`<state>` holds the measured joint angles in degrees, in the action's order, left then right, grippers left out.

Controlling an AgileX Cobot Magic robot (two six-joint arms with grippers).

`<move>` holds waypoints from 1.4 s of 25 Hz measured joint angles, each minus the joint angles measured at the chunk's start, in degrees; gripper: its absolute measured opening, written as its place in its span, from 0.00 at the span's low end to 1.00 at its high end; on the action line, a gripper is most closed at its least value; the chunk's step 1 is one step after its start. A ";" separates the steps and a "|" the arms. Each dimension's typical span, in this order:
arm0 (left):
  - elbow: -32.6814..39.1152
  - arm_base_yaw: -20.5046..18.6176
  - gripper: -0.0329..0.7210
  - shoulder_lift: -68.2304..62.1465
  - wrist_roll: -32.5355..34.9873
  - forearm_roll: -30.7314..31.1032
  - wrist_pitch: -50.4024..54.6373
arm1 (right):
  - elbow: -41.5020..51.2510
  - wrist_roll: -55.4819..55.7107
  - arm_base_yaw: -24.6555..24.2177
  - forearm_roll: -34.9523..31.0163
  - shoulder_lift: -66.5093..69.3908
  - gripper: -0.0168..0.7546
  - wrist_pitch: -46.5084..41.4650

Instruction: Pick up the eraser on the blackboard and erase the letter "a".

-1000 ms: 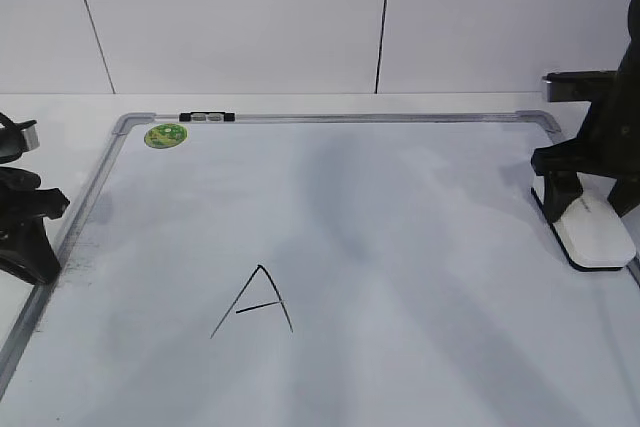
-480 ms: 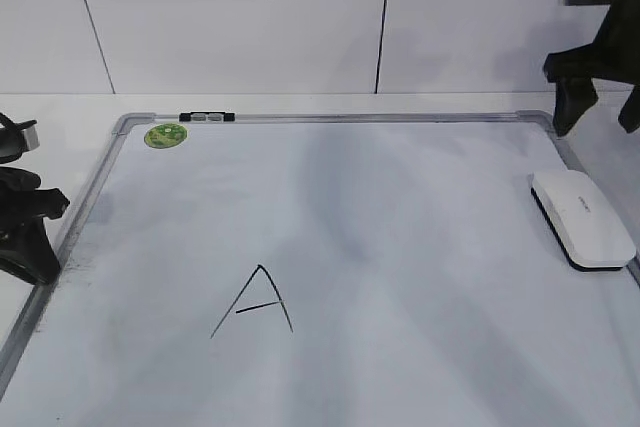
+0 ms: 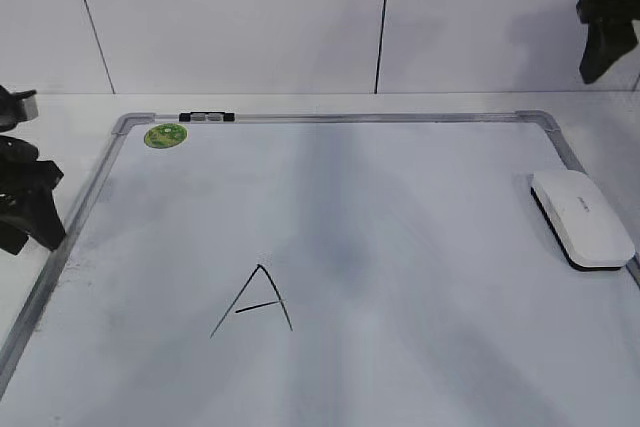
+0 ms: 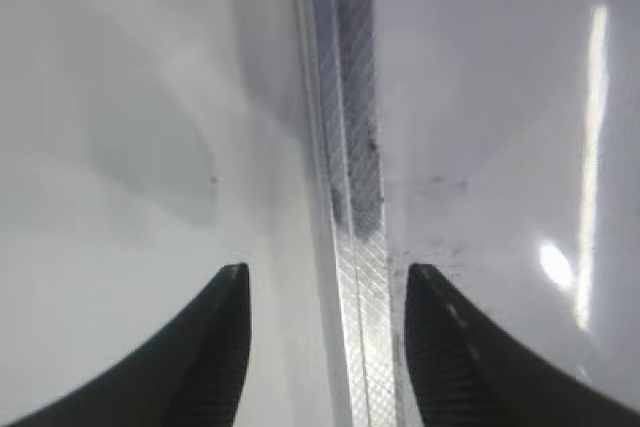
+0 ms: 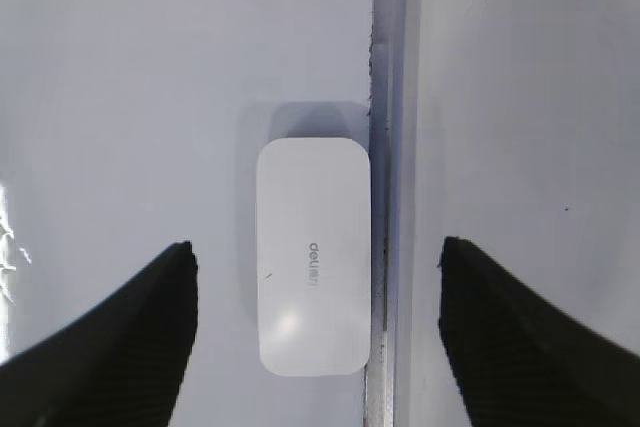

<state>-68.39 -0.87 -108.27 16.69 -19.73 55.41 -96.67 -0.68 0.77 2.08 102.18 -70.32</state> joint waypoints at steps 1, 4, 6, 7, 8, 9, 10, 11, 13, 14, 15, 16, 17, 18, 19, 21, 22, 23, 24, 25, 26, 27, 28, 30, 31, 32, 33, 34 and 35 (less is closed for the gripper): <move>-1.17 0.00 0.55 0.00 0.00 0.03 1.46 | 0.00 0.00 0.00 0.00 -0.84 0.79 -0.09; -5.19 0.00 0.58 -0.04 0.00 0.17 7.13 | 0.00 0.00 0.00 -0.04 -3.98 0.79 -0.26; -8.15 0.00 0.58 -0.04 -0.53 0.27 11.21 | 0.65 0.00 0.00 -0.14 -6.51 0.79 -0.36; -9.29 0.00 0.58 -0.04 -0.78 0.27 12.16 | 1.37 0.00 0.00 -0.18 -7.89 0.79 -0.40; -10.48 0.00 0.58 0.08 -0.92 0.29 12.64 | 2.32 0.00 0.00 -0.28 -9.08 0.79 -0.49; -11.39 0.00 0.58 0.71 -1.18 0.39 12.80 | 3.51 0.00 0.00 -0.28 -10.53 0.79 -0.49; -12.01 0.00 0.58 1.73 -1.43 0.50 12.93 | 4.59 0.00 0.00 -0.28 -11.95 0.79 -0.64; -12.23 0.00 0.58 2.87 -1.57 0.50 13.06 | 5.96 0.00 0.00 -0.28 -13.11 0.79 -0.78; -12.49 0.00 0.58 6.30 -1.66 0.58 13.55 | 8.57 0.00 0.00 -0.28 -15.85 0.79 -0.78; -12.59 0.00 0.58 7.82 -1.81 0.58 13.68 | 9.96 0.00 0.00 -0.28 -16.93 0.79 -0.85; -12.59 0.00 0.58 9.68 -2.03 0.62 13.97 | 11.29 0.00 0.00 -0.28 -18.20 0.79 -0.85; -12.59 0.00 0.58 11.48 -2.50 0.71 14.10 | 12.64 0.00 0.00 -0.28 -19.50 0.79 -0.85; -12.59 0.00 0.58 13.22 -3.04 0.71 14.08 | 13.78 0.00 0.00 -0.28 -20.81 0.79 -0.85; -12.59 0.00 0.58 14.68 -3.52 0.71 14.20 | 15.19 0.00 0.00 -0.28 -21.92 0.79 -0.85; -12.59 0.00 0.58 16.46 -3.72 0.71 14.32 | 16.71 0.00 0.00 -0.28 -23.32 0.79 -0.85; -12.59 0.00 0.58 20.30 -4.22 0.74 14.54 | 19.61 0.00 0.00 -0.28 -26.08 0.79 -0.85; -12.09 0.00 0.58 22.09 -4.25 0.84 14.54 | 21.14 0.00 0.00 -0.28 -27.56 0.79 -0.90; -11.34 0.00 0.58 24.40 -4.38 0.84 14.78 | 22.66 0.00 0.00 -0.28 -29.11 0.79 -0.99; -10.48 0.00 0.58 26.82 -4.47 0.84 14.96 | 23.91 0.00 0.00 -0.28 -30.68 0.79 -0.99; -9.15 0.00 0.58 28.92 -4.71 0.84 15.07 | 25.36 0.00 0.00 -0.28 -31.97 0.79 -0.99; -7.50 0.00 0.58 31.54 -4.82 0.84 15.22 | 26.74 0.00 0.00 -0.28 -33.54 0.79 -0.99; -5.63 0.00 0.58 34.16 -5.11 0.84 15.36 | 27.87 0.00 0.00 -0.28 -35.15 0.79 -0.99; -3.93 0.00 0.58 36.81 -5.36 0.84 15.36 | 29.22 0.00 0.00 -0.28 -36.52 0.79 -0.99; 0.49 0.00 0.58 41.71 -5.63 0.87 15.47 | 31.87 0.00 0.00 -0.28 -40.04 0.79 -1.12; 2.38 0.00 0.58 44.38 -5.73 0.87 15.47 | 33.00 0.00 0.00 -0.28 -41.91 0.79 -1.12; 4.60 0.00 0.58 47.03 -5.73 0.87 15.51 | 34.39 0.00 0.00 -0.28 -43.55 0.79 -1.12; 6.76 0.00 0.58 49.22 -5.76 0.87 15.51 | 35.75 0.00 0.00 -0.28 -45.59 0.79 -1.16; 8.87 0.00 0.58 51.85 -5.86 0.87 15.61 | 36.87 0.00 0.00 -0.28 -47.64 0.79 -1.16; 10.55 0.00 0.58 54.37 -5.86 0.87 15.61 | 38.23 0.00 0.00 -0.28 -49.33 0.79 -1.25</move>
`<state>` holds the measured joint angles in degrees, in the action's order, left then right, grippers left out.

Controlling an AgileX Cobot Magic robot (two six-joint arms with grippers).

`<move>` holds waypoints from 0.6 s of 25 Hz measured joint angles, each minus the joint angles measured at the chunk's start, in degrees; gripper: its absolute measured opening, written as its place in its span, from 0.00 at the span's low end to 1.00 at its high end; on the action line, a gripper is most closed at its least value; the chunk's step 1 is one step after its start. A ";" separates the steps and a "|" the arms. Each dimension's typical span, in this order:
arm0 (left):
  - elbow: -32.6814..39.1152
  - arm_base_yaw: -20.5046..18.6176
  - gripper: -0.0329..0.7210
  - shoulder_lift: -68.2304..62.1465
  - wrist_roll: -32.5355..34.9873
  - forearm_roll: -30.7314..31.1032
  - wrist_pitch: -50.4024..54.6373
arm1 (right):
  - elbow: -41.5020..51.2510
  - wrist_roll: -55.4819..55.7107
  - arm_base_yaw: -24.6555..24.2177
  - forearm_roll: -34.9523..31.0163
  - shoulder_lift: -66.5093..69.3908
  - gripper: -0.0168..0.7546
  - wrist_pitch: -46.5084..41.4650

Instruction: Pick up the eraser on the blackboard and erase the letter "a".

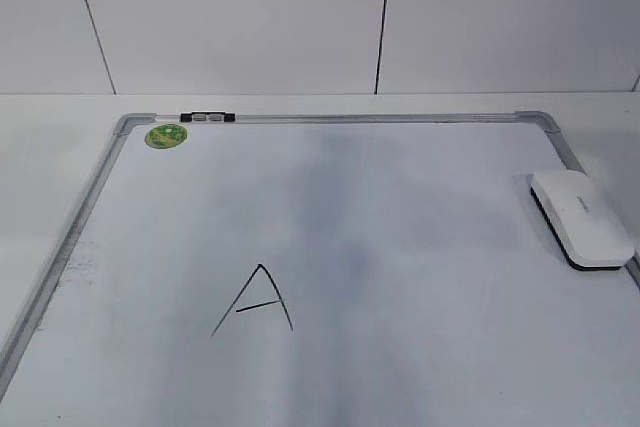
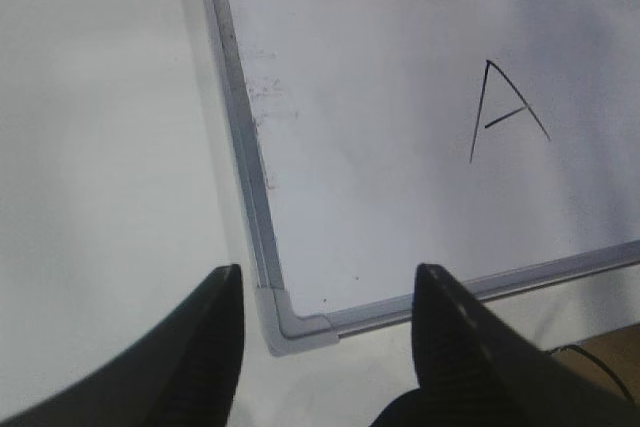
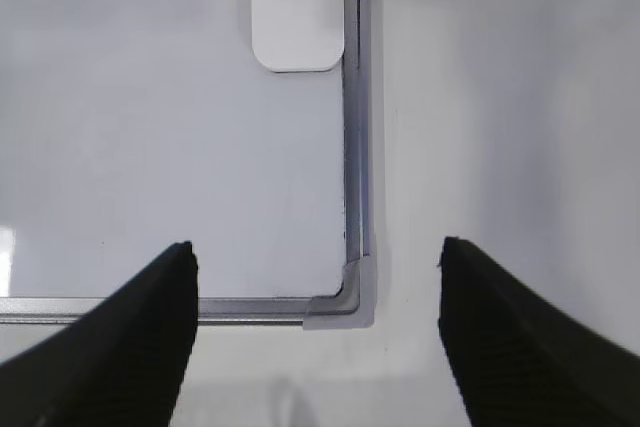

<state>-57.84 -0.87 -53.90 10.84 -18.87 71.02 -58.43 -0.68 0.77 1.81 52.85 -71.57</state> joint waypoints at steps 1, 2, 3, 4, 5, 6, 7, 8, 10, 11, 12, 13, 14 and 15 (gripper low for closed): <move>1.94 0.00 0.58 2.09 0.00 0.00 0.04 | 1.36 0.00 0.00 0.00 -2.02 0.79 0.00; 3.80 0.00 0.58 4.56 0.00 0.00 0.13 | 2.70 0.00 0.00 0.00 -4.04 0.79 0.00; 5.31 0.00 0.58 7.04 0.00 0.00 0.13 | 3.82 0.00 0.00 0.00 -6.09 0.79 0.00; 7.12 0.00 0.58 9.45 -0.12 0.00 0.13 | 5.20 0.20 0.00 0.00 -7.72 0.79 0.00; 8.82 0.00 0.58 11.52 -0.12 0.00 0.25 | 6.55 0.68 0.00 -0.12 -9.73 0.79 -0.12; 10.45 0.00 0.58 14.00 -0.12 0.00 0.25 | 7.59 0.68 0.00 -0.21 -11.65 0.79 -0.12; 11.84 0.00 0.58 16.27 -0.12 0.00 0.25 | 8.76 1.10 0.00 -0.32 -13.10 0.79 -0.22; 13.47 0.00 0.58 18.55 -0.12 0.00 0.25 | 9.86 1.13 0.00 -0.44 -14.76 0.79 -0.22; 16.35 0.00 0.58 22.84 -0.12 0.00 0.36 | 11.63 1.26 0.00 -0.02 -17.81 0.79 -0.35; 17.87 0.00 0.58 25.23 -0.12 0.00 0.44 | 12.32 1.26 0.00 0.50 -18.98 0.79 -0.46; 19.33 0.00 0.58 27.17 -0.12 0.00 0.57 | 12.85 1.26 0.00 0.78 -20.26 0.79 -0.46; 20.78 0.00 0.58 29.39 -0.12 0.11 0.66 | 13.26 1.35 0.00 0.86 -21.34 0.79 -0.46; 21.94 0.00 0.58 31.45 -0.12 0.22 0.80 | 13.41 1.35 0.00 0.86 -22.07 0.79 -0.55; 23.22 0.00 0.58 33.41 -0.12 0.51 0.82 | 13.70 1.35 0.00 0.86 -22.74 0.79 -0.55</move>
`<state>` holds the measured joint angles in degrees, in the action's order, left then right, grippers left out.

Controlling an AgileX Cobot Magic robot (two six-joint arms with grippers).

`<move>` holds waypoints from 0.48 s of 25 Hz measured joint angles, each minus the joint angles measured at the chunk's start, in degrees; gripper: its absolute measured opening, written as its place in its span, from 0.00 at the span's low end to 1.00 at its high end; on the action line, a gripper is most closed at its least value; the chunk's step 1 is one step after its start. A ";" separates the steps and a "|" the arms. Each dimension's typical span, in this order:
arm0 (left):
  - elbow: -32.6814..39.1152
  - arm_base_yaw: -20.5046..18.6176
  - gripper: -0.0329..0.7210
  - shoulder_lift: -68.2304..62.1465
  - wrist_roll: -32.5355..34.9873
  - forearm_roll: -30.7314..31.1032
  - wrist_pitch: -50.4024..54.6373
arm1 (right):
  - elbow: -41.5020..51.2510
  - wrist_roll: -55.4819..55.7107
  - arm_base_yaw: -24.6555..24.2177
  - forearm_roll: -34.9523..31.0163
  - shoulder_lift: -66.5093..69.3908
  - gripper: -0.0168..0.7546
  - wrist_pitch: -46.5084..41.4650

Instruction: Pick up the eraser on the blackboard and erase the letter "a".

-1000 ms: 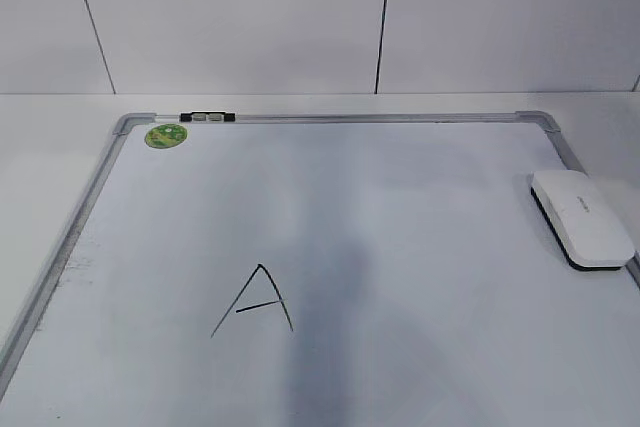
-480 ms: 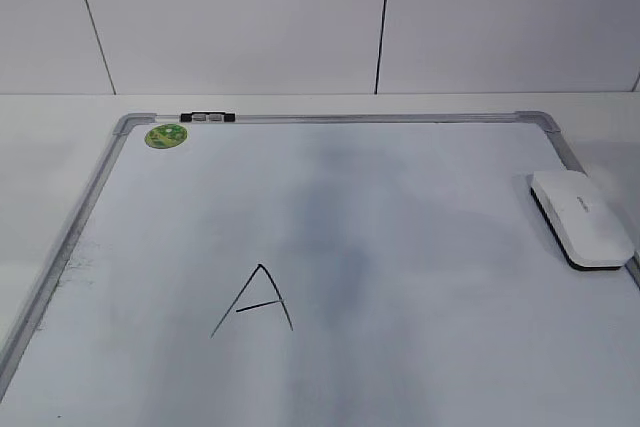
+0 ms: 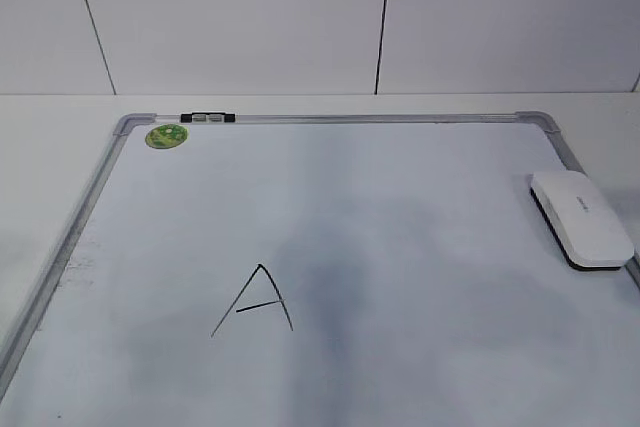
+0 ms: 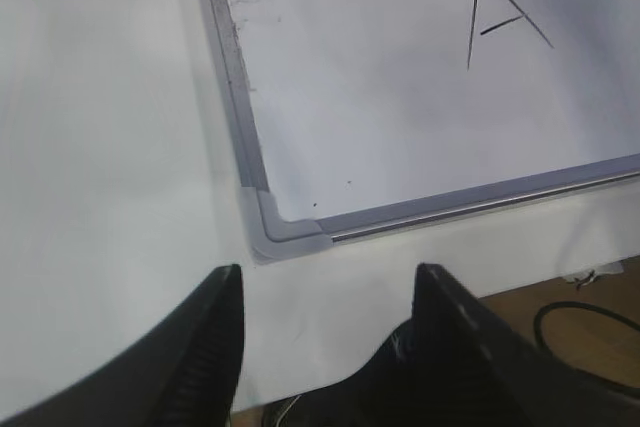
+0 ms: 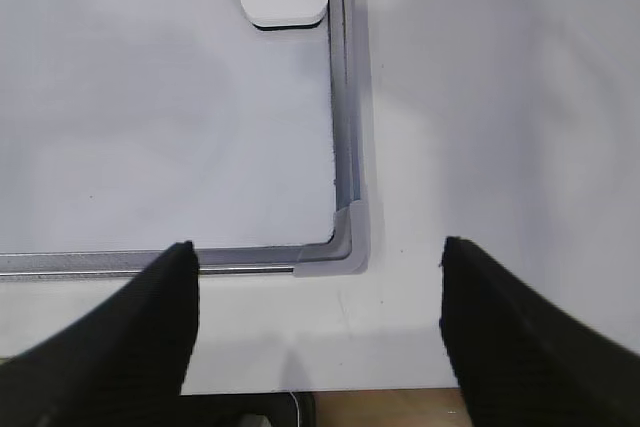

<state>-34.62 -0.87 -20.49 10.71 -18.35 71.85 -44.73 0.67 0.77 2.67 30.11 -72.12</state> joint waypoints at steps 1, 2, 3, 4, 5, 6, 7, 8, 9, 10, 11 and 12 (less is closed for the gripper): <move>1.13 0.00 0.58 1.56 0.00 0.44 0.22 | 0.50 0.00 0.00 0.04 -0.49 0.79 0.00; 1.93 0.00 0.58 3.26 -0.16 0.98 0.29 | 0.99 0.00 0.00 0.14 -0.72 0.79 0.00; 2.49 0.00 0.58 4.74 -0.43 1.62 0.52 | 1.83 0.00 0.00 0.18 -1.10 0.79 0.00; 2.59 0.00 0.58 6.08 -0.65 2.16 0.63 | 2.93 0.00 0.00 0.18 -1.43 0.79 0.00; 2.64 0.00 0.58 7.11 -0.93 2.62 0.63 | 4.29 0.00 0.00 0.18 -1.95 0.79 0.00; 2.64 0.00 0.58 8.16 -1.05 2.85 0.63 | 5.59 0.00 0.00 0.18 -2.36 0.79 0.00; 2.64 0.00 0.58 9.00 -1.40 3.14 0.63 | 7.26 0.00 0.00 0.18 -2.93 0.79 0.00; 2.64 0.00 0.58 9.47 -1.53 3.28 0.63 | 7.26 0.00 0.00 0.18 -2.93 0.79 0.00; 2.64 0.00 0.58 9.95 -1.64 3.41 0.63 | 10.27 0.04 0.00 0.18 -4.13 0.79 0.00; 2.64 0.00 0.58 10.05 -1.64 3.53 0.63 | 11.75 0.04 0.00 0.18 -4.83 0.79 0.00; 2.64 0.00 0.58 10.16 -1.64 3.53 0.63 | 12.61 0.14 0.00 0.27 -5.47 0.79 -0.15; 2.64 0.00 0.58 10.16 -1.72 3.62 0.63 | 12.86 0.13 0.00 0.27 -6.10 0.79 -0.15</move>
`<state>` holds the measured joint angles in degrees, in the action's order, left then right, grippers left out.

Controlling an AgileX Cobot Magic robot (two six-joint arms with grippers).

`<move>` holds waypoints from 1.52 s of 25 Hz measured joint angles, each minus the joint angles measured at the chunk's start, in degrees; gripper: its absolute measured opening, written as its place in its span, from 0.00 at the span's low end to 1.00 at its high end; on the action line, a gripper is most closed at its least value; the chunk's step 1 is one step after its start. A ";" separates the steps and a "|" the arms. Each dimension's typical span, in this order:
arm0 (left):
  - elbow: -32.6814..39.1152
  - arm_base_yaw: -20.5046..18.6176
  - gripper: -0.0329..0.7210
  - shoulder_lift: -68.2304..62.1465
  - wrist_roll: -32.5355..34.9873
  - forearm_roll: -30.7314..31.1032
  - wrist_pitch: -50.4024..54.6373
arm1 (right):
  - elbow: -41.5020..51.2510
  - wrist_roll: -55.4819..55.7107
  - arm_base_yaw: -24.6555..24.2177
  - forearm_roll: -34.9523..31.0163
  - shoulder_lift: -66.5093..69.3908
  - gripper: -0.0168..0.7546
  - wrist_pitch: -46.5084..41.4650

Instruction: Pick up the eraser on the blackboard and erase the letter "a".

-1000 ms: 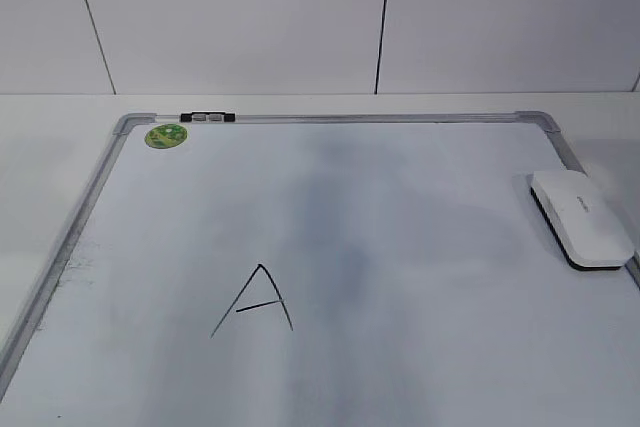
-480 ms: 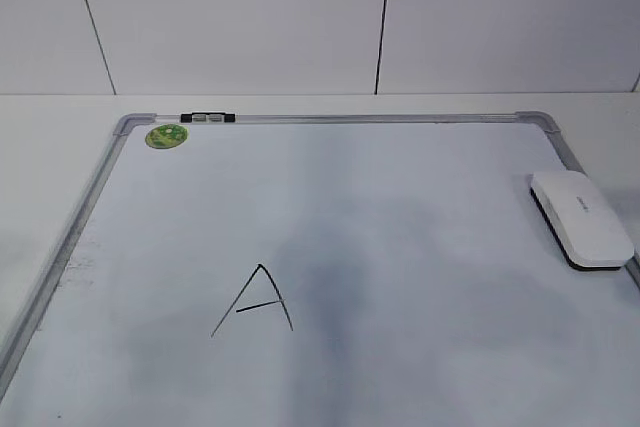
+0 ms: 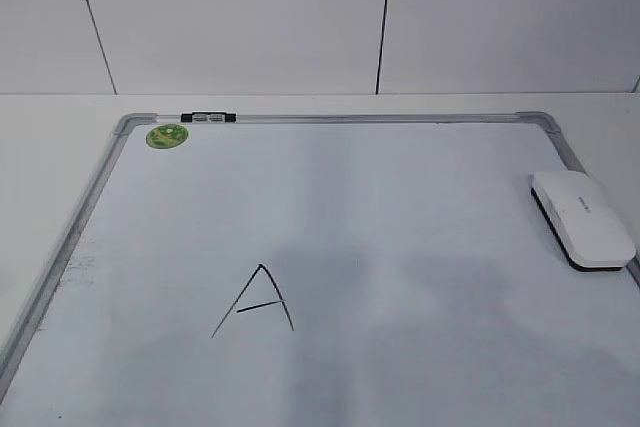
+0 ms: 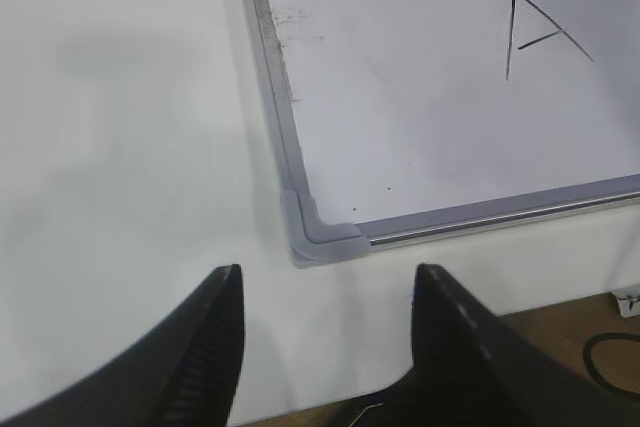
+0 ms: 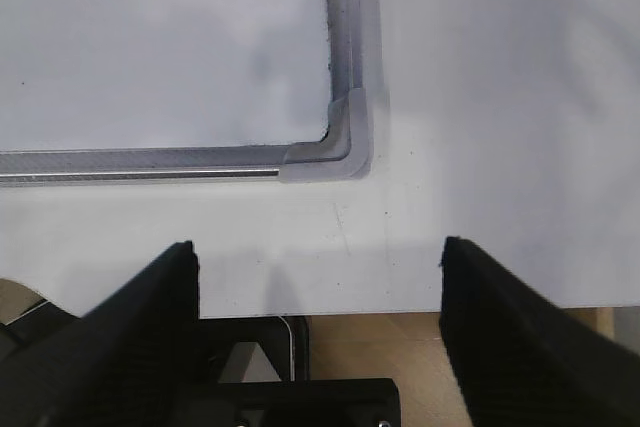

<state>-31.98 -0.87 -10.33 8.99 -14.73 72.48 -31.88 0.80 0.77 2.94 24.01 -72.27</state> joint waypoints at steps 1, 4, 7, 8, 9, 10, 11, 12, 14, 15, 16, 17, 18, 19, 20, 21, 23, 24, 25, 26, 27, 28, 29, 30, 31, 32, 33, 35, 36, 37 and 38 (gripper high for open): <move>0.00 0.00 0.58 0.00 0.00 0.00 0.00 | -0.01 0.00 0.00 0.00 -0.49 0.79 0.00; 0.00 0.00 0.58 0.00 -0.11 0.41 0.00 | 0.35 0.00 0.00 0.04 -1.35 0.79 0.12; 0.09 0.00 0.58 0.00 -0.03 0.77 0.00 | 0.40 0.00 0.00 0.13 -1.38 0.79 1.94; 0.24 0.00 0.58 0.00 -0.03 0.88 -0.43 | 0.40 0.00 0.00 0.13 -1.38 0.79 2.55; 0.53 0.00 0.58 0.00 -0.03 0.88 -1.17 | 0.40 0.00 0.00 0.13 -1.38 0.79 3.37; 0.65 0.00 0.58 0.00 -0.03 0.88 -1.73 | 0.40 0.00 0.00 0.13 -1.38 0.79 4.06; 0.65 0.00 0.58 0.00 -0.13 0.99 -2.31 | 0.40 0.00 0.00 0.13 -1.38 0.79 4.60; 0.76 0.00 0.58 0.00 -0.13 1.47 -2.91 | 0.40 0.00 0.00 0.13 -1.38 0.79 5.27; 0.78 0.00 0.58 0.00 -0.13 2.65 -3.78 | 0.50 0.00 0.00 0.13 -1.38 0.79 6.63; 1.02 0.00 0.58 0.00 -0.13 3.22 -4.37 | 0.62 0.00 0.00 0.13 -1.38 0.79 7.24; 1.15 0.00 0.58 0.00 -0.13 3.46 -4.92 | 0.90 0.00 0.00 0.13 -1.38 0.79 8.02; 1.25 0.00 0.57 0.00 -0.13 3.59 -5.34 | 1.31 0.00 0.00 0.13 -1.38 0.79 8.44; 1.51 0.00 0.57 0.00 -0.13 3.59 -5.93 | 1.72 0.00 0.00 0.13 -1.38 0.79 8.44; 1.61 0.00 0.57 0.00 -0.13 3.46 -6.17 | 1.86 0.00 0.00 0.13 -1.38 0.79 8.44; 1.61 0.00 0.57 0.00 -0.13 3.31 -6.31 | 1.95 0.00 0.00 0.13 -1.38 0.79 8.44; 1.61 0.00 0.57 0.00 -0.13 3.17 -6.42 | 1.95 0.00 0.00 0.13 -1.38 0.79 8.44; 1.74 0.00 0.57 0.00 -0.13 2.93 -6.74 | 1.95 0.00 0.00 0.13 -1.38 0.79 8.44; 1.98 0.00 0.57 0.00 -0.13 2.93 -6.96 | 1.95 0.00 0.00 0.13 -1.38 0.79 8.47; 2.33 0.00 0.57 0.00 -0.13 2.93 -7.59 | 1.95 0.00 0.00 0.13 -1.38 0.79 8.47; 2.62 0.00 0.57 0.00 -0.13 2.93 -7.99 | 1.95 0.00 0.00 0.13 -1.38 0.79 8.47; 2.78 0.00 0.57 0.00 -0.13 2.93 -8.25 | 1.99 0.00 0.00 0.13 -1.38 0.79 8.47; 2.88 0.00 0.57 0.00 -0.13 2.93 -8.40 | 2.08 0.00 0.00 0.13 -1.38 0.79 8.47; 2.88 0.00 0.57 0.00 -0.13 2.93 -8.64 | 2.20 0.00 0.00 0.13 -1.38 0.79 8.47; 2.88 0.00 0.57 0.00 -0.13 2.93 -8.77 | 2.47 0.00 0.00 0.17 -1.38 0.79 8.47; 2.88 0.00 0.56 0.00 -0.13 2.93 -8.88 | 2.72 0.00 0.00 0.17 -1.38 0.79 8.21; 2.88 0.00 0.56 0.00 -0.13 2.93 -8.99 | 2.95 0.00 0.00 0.17 -1.38 0.79 7.99; 2.88 0.00 0.56 0.00 -0.13 2.93 -8.98 | 3.14 0.00 0.00 0.17 -1.38 0.79 7.99; 2.88 0.00 0.56 0.00 -0.13 2.93 -8.98 | 3.27 0.00 0.00 0.17 -1.38 0.79 7.87; 2.88 0.00 0.56 0.00 -0.13 2.93 -8.98 | 3.27 0.00 0.00 0.17 -1.38 0.79 7.87; 2.88 0.00 0.56 0.00 -0.13 2.93 -8.98 | 3.27 0.00 0.00 0.17 -1.38 0.79 7.87; 2.88 0.00 0.56 0.00 -0.13 2.93 -8.98 | 3.27 0.00 0.00 0.17 -1.38 0.79 7.87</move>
<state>-29.09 -0.87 -10.33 8.86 -11.80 63.49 -28.61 0.80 0.77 3.11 22.63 -64.40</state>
